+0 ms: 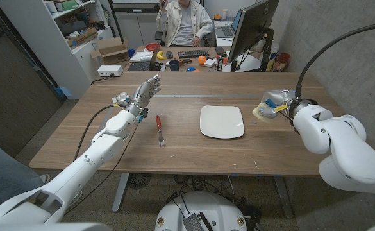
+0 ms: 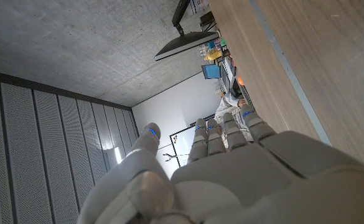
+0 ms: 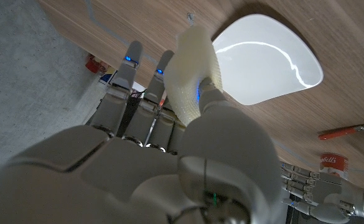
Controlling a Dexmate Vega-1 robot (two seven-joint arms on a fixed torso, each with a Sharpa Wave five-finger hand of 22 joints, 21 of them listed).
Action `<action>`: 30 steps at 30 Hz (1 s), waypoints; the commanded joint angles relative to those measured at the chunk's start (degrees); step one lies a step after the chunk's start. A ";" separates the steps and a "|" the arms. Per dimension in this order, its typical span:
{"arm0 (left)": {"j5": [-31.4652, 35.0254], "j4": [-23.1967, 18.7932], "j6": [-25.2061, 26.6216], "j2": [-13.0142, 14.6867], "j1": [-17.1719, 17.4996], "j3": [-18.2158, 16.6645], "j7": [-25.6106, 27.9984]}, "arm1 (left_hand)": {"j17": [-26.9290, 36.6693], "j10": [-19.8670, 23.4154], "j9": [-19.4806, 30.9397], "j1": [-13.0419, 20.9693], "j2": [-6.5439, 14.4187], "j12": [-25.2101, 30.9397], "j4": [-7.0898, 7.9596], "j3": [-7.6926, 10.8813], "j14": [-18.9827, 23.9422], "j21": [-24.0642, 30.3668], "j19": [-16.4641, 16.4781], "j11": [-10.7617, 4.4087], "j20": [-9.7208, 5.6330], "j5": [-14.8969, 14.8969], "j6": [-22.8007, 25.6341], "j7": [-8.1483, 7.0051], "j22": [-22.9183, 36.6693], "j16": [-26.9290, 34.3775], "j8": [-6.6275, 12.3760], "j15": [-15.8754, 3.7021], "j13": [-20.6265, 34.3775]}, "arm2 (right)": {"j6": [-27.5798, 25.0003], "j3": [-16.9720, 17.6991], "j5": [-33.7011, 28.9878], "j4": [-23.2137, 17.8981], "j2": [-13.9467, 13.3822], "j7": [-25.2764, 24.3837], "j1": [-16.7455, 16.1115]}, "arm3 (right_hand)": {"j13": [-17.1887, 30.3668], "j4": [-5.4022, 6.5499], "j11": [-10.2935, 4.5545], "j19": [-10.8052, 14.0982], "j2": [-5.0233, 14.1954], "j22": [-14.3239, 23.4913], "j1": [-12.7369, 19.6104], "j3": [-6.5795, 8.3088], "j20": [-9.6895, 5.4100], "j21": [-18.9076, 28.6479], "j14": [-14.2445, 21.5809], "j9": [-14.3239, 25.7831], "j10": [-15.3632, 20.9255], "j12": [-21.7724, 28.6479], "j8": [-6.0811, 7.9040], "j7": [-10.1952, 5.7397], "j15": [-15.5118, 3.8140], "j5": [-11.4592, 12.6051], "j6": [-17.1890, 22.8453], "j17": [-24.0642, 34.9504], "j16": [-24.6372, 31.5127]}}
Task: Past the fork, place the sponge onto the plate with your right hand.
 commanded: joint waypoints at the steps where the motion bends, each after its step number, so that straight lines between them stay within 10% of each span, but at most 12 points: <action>1: -0.34 -1.42 -0.67 0.54 1.48 -0.77 0.56 | 0.14 0.32 0.30 0.19 0.70 0.21 -0.14 0.36 0.00 -0.01 0.09 0.07 0.27 0.33 0.26 0.06 0.12 -0.05 0.01 0.28 0.24 | 7.86 4.07 -5.23 2.75 7.18 4.14 -2.31 | 0.14 0.23 -0.09 -0.09 0.33 0.09 -0.03 0.22 -0.28 -0.10 -0.22 0.27 0.61 -0.33 0.21 -5.67 -0.12 0.35 6.19 0.19 0.03; 30: 0.50 -4.80 -1.07 0.61 4.28 -1.65 3.91 | 0.14 0.15 0.31 0.22 0.74 0.09 -0.20 0.48 -0.18 -0.02 0.16 -0.11 0.33 0.36 0.34 0.12 0.13 -0.15 0.00 0.14 0.25 | 24.69 9.70 -8.66 8.60 19.53 5.95 -3.28 | 0.14 0.46 -0.15 -0.19 0.34 0.10 0.17 0.30 -0.35 -0.07 -0.08 0.41 1.09 -1.24 -0.37 -5.85 -0.66 0.38 6.37 0.32 -0.12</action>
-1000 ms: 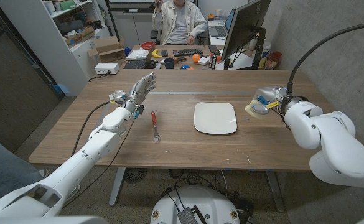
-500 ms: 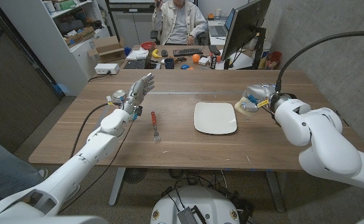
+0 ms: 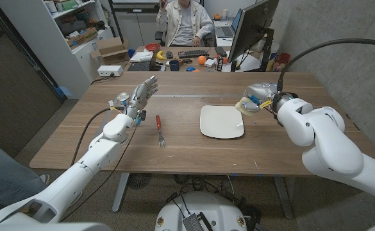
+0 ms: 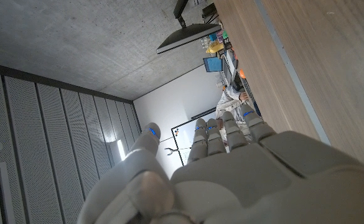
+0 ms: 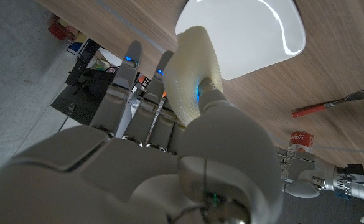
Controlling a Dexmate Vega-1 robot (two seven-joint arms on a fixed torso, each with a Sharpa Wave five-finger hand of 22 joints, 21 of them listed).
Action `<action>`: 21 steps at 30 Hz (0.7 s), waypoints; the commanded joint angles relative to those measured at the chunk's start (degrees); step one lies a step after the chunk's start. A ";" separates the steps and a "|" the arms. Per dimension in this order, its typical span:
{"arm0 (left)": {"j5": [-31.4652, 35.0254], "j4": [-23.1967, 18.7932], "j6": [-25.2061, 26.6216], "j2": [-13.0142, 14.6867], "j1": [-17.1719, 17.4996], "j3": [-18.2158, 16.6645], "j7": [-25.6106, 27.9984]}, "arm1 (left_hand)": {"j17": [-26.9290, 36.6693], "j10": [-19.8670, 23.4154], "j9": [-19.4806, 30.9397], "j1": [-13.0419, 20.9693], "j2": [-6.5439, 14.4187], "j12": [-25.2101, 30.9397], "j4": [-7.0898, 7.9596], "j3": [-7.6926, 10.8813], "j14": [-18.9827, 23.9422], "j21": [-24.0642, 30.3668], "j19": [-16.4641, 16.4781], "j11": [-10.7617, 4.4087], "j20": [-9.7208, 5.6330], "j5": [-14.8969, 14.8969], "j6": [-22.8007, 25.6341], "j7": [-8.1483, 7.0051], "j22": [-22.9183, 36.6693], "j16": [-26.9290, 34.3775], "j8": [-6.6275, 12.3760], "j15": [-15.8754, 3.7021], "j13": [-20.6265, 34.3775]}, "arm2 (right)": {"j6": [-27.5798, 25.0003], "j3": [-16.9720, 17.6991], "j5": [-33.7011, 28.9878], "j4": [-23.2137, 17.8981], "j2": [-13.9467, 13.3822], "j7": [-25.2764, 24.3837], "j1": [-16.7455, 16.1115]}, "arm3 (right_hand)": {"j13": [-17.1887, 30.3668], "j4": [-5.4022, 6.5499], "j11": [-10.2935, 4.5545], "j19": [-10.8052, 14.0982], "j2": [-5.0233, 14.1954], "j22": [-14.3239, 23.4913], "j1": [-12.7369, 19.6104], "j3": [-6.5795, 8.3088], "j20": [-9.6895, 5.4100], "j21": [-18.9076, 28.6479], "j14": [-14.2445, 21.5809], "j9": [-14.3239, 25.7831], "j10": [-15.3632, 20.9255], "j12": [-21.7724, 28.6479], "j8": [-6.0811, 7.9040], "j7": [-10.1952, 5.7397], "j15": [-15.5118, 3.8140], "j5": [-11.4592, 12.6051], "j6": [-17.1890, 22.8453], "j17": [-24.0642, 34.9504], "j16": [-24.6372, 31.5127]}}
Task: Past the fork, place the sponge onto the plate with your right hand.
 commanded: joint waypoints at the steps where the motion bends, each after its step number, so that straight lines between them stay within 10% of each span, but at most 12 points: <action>1: 0.28 -1.16 0.00 -0.03 0.53 -0.11 0.56 | 0.14 0.15 0.31 0.22 0.74 0.09 -0.05 0.34 -0.16 -0.03 0.15 -0.10 0.31 0.36 0.34 0.10 0.13 -0.14 -0.01 0.14 0.25 | 6.39 1.31 -1.67 2.40 5.16 0.57 0.01 | 0.18 0.37 0.05 -0.21 0.35 0.10 0.21 0.23 -0.29 0.03 0.15 0.09 0.71 -0.27 0.28 -5.76 -0.34 0.44 6.33 0.27 -0.14; 21: 1.04 -3.75 2.13 0.77 1.11 -0.38 2.45 | 0.13 0.20 0.31 0.23 0.74 0.08 -0.10 0.42 -0.15 -0.07 0.11 -0.12 0.23 0.39 0.33 0.08 0.13 -0.14 -0.03 0.14 0.26 | 16.91 -3.49 -2.55 11.58 14.02 -0.54 6.49 | 0.20 0.51 0.26 -0.84 0.26 0.10 0.26 0.17 0.19 -0.17 -0.01 0.17 1.03 -0.82 -0.05 -5.80 -0.23 0.42 6.52 0.46 -0.22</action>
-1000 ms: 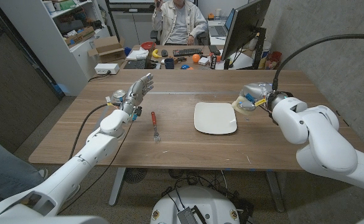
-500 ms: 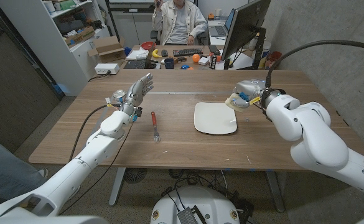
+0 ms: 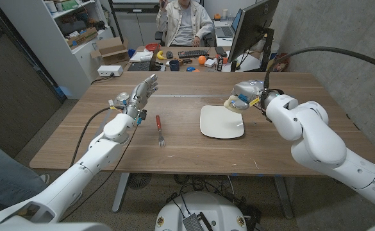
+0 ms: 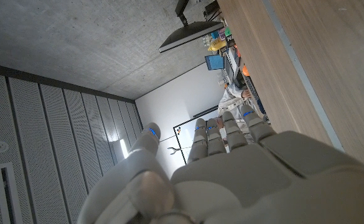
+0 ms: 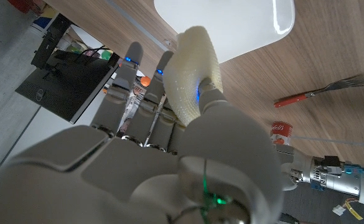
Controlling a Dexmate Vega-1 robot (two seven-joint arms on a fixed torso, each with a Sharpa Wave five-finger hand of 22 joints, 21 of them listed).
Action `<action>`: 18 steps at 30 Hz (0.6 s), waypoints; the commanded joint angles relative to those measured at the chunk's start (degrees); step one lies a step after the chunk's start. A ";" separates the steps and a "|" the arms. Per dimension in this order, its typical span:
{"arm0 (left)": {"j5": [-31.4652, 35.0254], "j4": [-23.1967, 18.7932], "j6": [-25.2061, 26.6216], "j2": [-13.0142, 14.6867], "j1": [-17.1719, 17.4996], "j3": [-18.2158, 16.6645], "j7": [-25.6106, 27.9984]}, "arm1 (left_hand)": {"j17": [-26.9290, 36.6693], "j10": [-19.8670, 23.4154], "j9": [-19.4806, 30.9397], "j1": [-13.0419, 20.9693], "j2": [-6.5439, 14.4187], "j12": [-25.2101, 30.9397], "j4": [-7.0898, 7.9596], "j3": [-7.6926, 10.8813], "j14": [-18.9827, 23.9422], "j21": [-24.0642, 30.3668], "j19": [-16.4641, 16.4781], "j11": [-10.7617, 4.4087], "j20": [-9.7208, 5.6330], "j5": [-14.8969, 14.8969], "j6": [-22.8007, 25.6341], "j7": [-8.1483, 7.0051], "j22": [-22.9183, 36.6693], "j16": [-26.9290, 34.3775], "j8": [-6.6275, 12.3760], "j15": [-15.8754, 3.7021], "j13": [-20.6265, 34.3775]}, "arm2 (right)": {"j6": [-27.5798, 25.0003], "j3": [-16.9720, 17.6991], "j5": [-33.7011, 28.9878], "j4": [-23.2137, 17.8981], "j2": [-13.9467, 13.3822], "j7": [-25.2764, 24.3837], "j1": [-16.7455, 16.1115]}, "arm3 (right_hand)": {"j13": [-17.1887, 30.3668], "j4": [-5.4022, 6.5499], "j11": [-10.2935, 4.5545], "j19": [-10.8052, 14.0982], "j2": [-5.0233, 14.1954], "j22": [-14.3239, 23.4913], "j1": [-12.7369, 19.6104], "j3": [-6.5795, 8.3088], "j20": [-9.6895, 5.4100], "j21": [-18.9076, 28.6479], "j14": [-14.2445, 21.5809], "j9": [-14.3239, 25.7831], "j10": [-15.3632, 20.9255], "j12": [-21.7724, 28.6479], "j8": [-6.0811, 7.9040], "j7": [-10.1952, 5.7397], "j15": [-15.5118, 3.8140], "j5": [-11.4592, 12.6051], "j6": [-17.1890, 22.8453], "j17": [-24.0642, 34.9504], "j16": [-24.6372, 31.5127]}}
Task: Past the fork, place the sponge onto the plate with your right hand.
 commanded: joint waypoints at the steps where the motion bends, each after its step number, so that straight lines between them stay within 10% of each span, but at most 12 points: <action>1: -0.30 -0.71 1.05 0.02 0.07 0.00 0.13 | 0.13 0.23 0.31 0.23 0.74 0.09 -0.11 0.42 -0.14 -0.07 0.11 -0.11 0.23 0.39 0.34 0.10 0.13 -0.14 -0.03 0.14 0.26 | 6.28 -3.64 -1.38 6.55 5.89 -1.42 4.06 | 0.25 0.15 0.16 -0.39 0.47 0.10 0.06 0.09 0.26 -0.20 -0.04 0.18 0.52 -0.18 0.31 -5.78 -0.27 0.46 6.51 0.23 -0.25; 18: -0.27 0.18 1.58 0.14 -0.31 -0.19 0.34 | 0.14 0.23 0.32 0.20 0.74 0.07 -0.12 0.46 -0.18 -0.11 0.05 -0.18 0.24 0.39 0.34 0.02 0.13 -0.15 -0.04 0.10 0.26 | 9.19 -8.26 -3.73 15.21 11.20 -1.30 9.60 | 0.28 0.23 0.23 -1.26 0.40 0.10 0.11 0.04 0.19 -0.44 -0.39 0.24 0.77 -0.65 0.06 -5.70 -0.09 0.46 6.76 0.31 -0.46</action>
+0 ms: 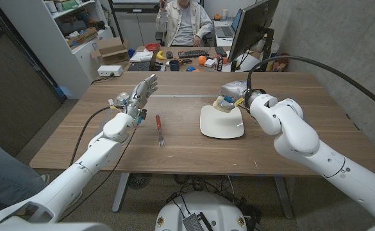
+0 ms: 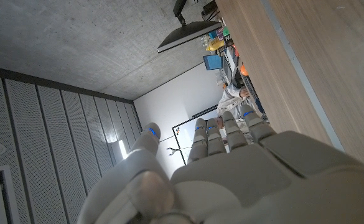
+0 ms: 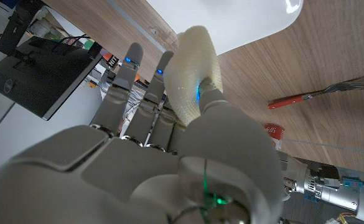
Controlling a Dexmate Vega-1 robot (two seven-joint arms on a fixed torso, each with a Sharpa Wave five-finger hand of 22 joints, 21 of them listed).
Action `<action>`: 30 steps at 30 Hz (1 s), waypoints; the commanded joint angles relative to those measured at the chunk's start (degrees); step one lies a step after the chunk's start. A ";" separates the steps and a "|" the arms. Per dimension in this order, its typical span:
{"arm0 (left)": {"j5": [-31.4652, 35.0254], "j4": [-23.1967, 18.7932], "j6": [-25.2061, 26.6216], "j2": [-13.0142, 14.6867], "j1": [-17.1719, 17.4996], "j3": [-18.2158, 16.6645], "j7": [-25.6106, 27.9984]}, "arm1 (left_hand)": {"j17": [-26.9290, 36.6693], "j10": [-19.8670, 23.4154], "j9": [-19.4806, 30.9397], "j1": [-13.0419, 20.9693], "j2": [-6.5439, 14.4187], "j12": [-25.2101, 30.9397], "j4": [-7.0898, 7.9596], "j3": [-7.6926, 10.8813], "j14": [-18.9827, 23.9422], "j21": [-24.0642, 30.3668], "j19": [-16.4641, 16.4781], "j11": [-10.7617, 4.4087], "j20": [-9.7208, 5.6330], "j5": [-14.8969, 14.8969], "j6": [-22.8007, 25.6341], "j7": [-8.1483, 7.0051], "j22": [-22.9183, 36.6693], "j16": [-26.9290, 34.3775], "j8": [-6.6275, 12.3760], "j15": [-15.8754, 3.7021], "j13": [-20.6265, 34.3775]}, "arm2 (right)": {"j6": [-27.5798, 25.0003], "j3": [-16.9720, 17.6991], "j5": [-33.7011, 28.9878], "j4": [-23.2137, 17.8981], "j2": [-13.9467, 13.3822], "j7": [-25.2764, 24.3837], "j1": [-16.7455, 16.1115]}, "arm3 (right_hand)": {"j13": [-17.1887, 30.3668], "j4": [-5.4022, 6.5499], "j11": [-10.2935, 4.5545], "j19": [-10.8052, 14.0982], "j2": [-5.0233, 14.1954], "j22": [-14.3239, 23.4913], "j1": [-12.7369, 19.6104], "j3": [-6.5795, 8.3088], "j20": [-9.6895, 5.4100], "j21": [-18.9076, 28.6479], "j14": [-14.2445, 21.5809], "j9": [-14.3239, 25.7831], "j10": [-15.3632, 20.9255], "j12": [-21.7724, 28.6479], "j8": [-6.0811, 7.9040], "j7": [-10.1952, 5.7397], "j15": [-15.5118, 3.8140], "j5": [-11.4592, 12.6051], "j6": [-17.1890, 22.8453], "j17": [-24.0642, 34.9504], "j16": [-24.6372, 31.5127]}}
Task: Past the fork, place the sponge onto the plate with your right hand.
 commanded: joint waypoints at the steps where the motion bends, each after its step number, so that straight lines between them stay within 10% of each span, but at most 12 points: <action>1: -0.47 1.74 -0.01 -0.46 -0.56 0.14 -0.74 | 0.14 0.21 0.32 0.20 0.73 0.06 -0.12 0.47 -0.18 -0.11 0.05 -0.18 0.24 0.39 0.35 0.02 0.13 -0.15 -0.04 0.10 0.26 | 2.02 -3.41 -1.41 6.17 4.12 0.13 3.89 | 0.24 0.22 -0.09 -0.60 0.47 0.10 0.35 0.07 0.07 -0.27 -0.37 0.30 0.49 -0.22 0.24 -5.85 -0.09 0.36 6.24 0.02 -0.14; 30: 0.06 2.63 1.03 -0.21 -1.69 0.41 -0.29 | 0.16 0.21 0.32 0.10 0.75 0.02 -0.09 0.54 -0.15 -0.13 0.01 -0.17 0.24 0.41 0.41 -0.03 0.13 -0.13 -0.04 0.09 0.27 | 1.16 -9.11 1.29 19.40 9.07 -3.73 9.20 | 0.30 0.46 -0.04 -1.37 0.42 0.09 0.24 -0.08 0.32 -0.30 -0.56 0.37 0.94 -0.91 -0.18 -5.89 0.14 0.34 6.55 0.16 -0.33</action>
